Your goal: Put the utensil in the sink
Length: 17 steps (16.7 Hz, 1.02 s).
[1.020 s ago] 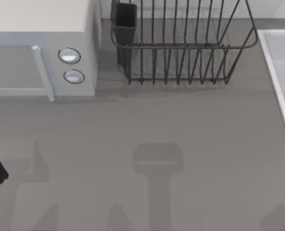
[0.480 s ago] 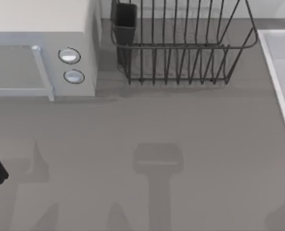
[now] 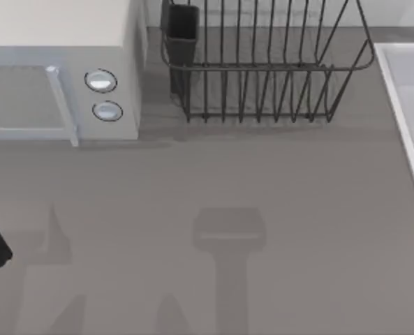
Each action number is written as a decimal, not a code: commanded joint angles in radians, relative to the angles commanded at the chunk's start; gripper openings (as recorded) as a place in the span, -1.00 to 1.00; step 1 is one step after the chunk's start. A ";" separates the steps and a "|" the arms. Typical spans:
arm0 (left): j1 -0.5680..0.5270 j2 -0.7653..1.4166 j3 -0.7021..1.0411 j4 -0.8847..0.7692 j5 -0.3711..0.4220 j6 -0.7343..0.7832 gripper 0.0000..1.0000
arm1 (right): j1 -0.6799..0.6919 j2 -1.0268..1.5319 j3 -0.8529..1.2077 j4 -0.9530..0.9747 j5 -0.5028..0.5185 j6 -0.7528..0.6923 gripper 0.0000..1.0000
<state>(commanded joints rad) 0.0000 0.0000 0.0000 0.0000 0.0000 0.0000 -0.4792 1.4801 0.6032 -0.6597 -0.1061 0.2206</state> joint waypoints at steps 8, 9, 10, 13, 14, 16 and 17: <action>0.000 0.000 0.000 0.000 0.000 0.000 1.00 | 0.013 0.053 -0.056 0.101 0.000 0.014 1.00; 0.000 0.000 0.000 0.000 0.000 0.000 1.00 | 0.013 0.053 -0.056 0.101 0.000 0.014 0.85; 0.000 0.000 0.000 0.000 0.000 0.000 1.00 | 0.013 0.053 -0.056 0.101 0.000 0.014 0.70; 0.000 0.000 0.000 0.000 0.000 0.000 1.00 | 0.013 0.053 -0.056 0.101 0.000 0.014 0.25; 0.000 0.000 0.000 0.000 0.000 0.000 1.00 | 0.013 0.053 -0.056 0.101 0.000 0.014 0.10; 0.000 0.000 0.000 0.000 0.000 0.000 1.00 | 0.013 0.053 -0.056 0.101 0.000 0.014 -0.21; 0.000 0.000 0.000 0.000 0.000 0.000 1.00 | 0.013 0.053 -0.056 0.101 0.000 0.014 -0.36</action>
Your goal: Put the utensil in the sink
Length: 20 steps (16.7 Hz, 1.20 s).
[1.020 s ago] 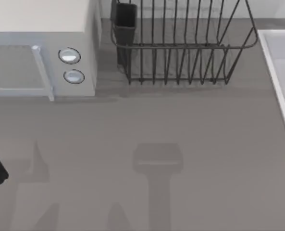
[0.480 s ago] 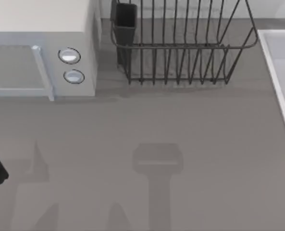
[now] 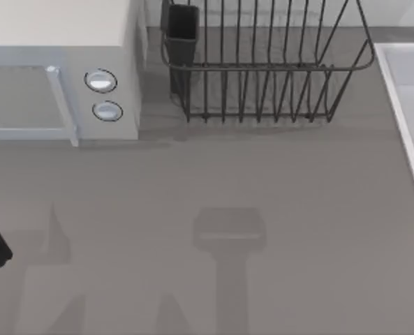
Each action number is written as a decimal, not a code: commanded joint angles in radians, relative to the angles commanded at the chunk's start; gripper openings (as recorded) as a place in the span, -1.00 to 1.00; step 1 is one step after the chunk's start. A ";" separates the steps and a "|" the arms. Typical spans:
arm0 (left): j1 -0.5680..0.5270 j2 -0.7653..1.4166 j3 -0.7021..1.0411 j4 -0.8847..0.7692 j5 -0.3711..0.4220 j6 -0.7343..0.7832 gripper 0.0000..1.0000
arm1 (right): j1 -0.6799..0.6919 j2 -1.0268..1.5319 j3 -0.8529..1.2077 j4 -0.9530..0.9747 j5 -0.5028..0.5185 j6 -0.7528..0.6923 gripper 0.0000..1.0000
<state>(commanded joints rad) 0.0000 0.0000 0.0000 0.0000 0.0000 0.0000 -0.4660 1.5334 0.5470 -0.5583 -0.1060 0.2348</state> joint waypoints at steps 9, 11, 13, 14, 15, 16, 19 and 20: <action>0.000 0.000 0.000 0.000 0.000 0.000 1.00 | 0.000 0.000 0.000 0.000 0.000 0.000 -1.00; 0.000 0.000 0.000 0.000 0.000 0.000 1.00 | 0.000 0.000 0.000 0.000 0.000 0.000 -1.00; 0.000 0.000 0.000 0.000 0.000 0.000 1.00 | -0.010 -0.077 0.042 -0.100 0.107 -0.015 -1.00; 0.000 0.000 0.000 0.000 0.000 0.000 1.00 | -0.011 -0.078 0.045 -0.103 0.107 -0.015 -1.00; 0.000 0.000 0.000 0.000 0.000 0.000 1.00 | -0.012 -0.081 0.057 -0.116 0.107 -0.015 -1.00; 0.000 0.000 0.000 0.000 0.000 0.000 1.00 | -0.013 -0.089 0.076 -0.140 0.108 -0.015 -1.00; 0.000 0.000 0.000 0.000 0.000 0.000 1.00 | -0.013 -0.135 0.162 -0.275 0.107 -0.019 -1.00; 0.000 0.000 0.000 0.000 0.000 0.000 1.00 | -0.014 -0.155 0.195 -0.339 0.106 -0.020 -1.00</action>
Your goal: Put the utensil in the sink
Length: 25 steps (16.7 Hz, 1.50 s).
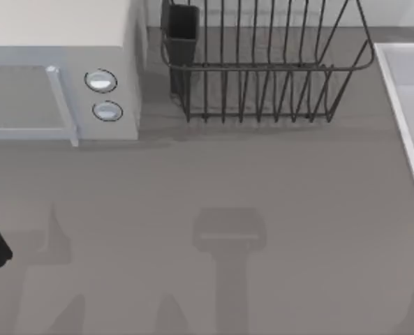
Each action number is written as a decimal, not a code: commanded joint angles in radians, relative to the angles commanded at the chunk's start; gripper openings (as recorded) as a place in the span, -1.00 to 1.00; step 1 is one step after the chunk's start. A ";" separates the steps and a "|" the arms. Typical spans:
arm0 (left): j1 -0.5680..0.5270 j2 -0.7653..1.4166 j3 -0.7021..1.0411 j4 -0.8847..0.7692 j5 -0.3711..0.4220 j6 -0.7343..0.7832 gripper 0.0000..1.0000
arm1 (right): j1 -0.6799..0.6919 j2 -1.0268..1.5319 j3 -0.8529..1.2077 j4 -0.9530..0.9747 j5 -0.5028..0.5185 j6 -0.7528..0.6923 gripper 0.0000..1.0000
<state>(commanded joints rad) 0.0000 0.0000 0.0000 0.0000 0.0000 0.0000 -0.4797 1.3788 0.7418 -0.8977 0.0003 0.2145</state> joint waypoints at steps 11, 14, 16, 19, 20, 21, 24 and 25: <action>0.000 0.000 0.000 0.000 0.000 0.000 1.00 | -0.001 -0.092 0.142 -0.230 0.000 0.000 -1.00; 0.000 0.000 0.000 0.000 0.000 0.000 1.00 | 0.016 -0.032 0.207 -0.249 0.008 0.025 -1.00; 0.000 0.000 0.000 0.000 0.000 0.000 1.00 | 0.043 0.060 0.304 -0.274 0.019 0.056 -1.00; 0.000 0.000 0.000 0.000 0.000 0.000 1.00 | 0.099 0.258 0.529 -0.327 0.042 0.117 -1.00; 0.000 0.000 0.000 0.000 0.000 0.000 1.00 | 0.121 0.333 0.622 -0.346 0.051 0.140 -1.00; 0.000 0.000 0.000 0.000 0.000 0.000 1.00 | 0.144 0.412 0.721 -0.367 0.060 0.164 -1.00; 0.000 0.000 0.000 0.000 0.000 0.000 1.00 | 0.217 0.645 1.028 -0.425 0.087 0.238 -1.00; 0.000 0.000 0.000 0.000 0.000 0.000 1.00 | 0.241 0.717 1.126 -0.441 0.096 0.262 -1.00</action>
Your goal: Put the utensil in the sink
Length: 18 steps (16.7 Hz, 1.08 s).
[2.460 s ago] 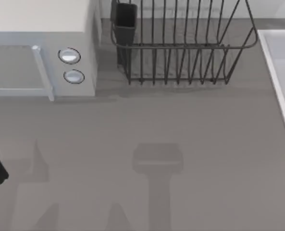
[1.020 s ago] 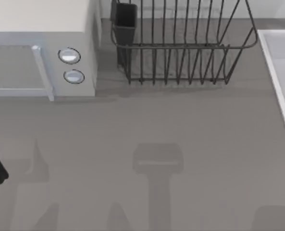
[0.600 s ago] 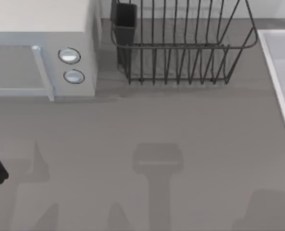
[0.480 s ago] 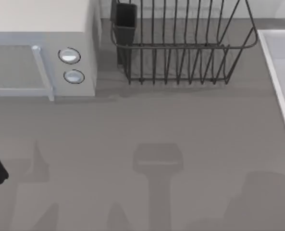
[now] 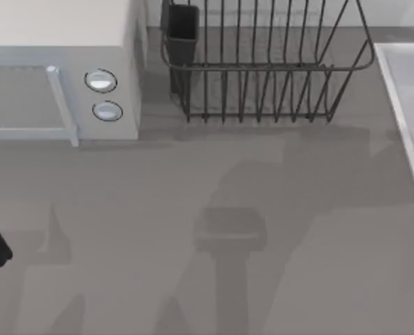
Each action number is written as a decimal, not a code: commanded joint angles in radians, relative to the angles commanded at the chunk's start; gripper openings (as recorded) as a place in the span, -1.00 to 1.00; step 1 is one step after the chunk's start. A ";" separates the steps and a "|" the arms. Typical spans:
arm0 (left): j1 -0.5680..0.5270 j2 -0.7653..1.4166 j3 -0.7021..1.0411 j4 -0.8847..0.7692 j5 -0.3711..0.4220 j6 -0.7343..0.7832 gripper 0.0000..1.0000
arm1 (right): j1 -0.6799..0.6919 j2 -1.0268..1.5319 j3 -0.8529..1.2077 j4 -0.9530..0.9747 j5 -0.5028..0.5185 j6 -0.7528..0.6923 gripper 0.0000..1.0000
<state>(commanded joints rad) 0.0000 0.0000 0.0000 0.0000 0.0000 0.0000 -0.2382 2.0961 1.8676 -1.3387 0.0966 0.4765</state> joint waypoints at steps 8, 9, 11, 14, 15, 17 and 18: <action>0.000 0.000 0.000 0.000 0.000 0.000 1.00 | 0.147 0.368 0.478 -0.054 0.061 0.137 -1.00; 0.000 0.000 0.000 0.000 0.000 0.000 1.00 | 0.153 0.379 0.491 -0.055 0.063 0.142 -1.00; 0.000 0.000 0.000 0.000 0.000 0.000 1.00 | 0.154 0.381 0.494 -0.055 0.064 0.143 -1.00; 0.000 0.000 0.000 0.000 0.000 0.000 1.00 | 0.149 0.379 0.491 -0.054 0.061 0.144 -1.00; 0.000 0.000 0.000 0.000 0.000 0.000 1.00 | 0.149 0.378 0.487 -0.050 0.061 0.142 -1.00; 0.000 0.000 0.000 0.000 0.000 0.000 1.00 | 0.147 0.378 0.450 -0.015 0.061 0.139 -1.00; 0.000 0.000 0.000 0.000 0.000 0.000 1.00 | 0.146 0.379 0.421 0.014 0.061 0.137 -1.00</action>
<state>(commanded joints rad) 0.0000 0.0000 0.0000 0.0000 0.0000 0.0000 -0.0919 2.4754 2.2883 -1.3244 0.1578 0.6136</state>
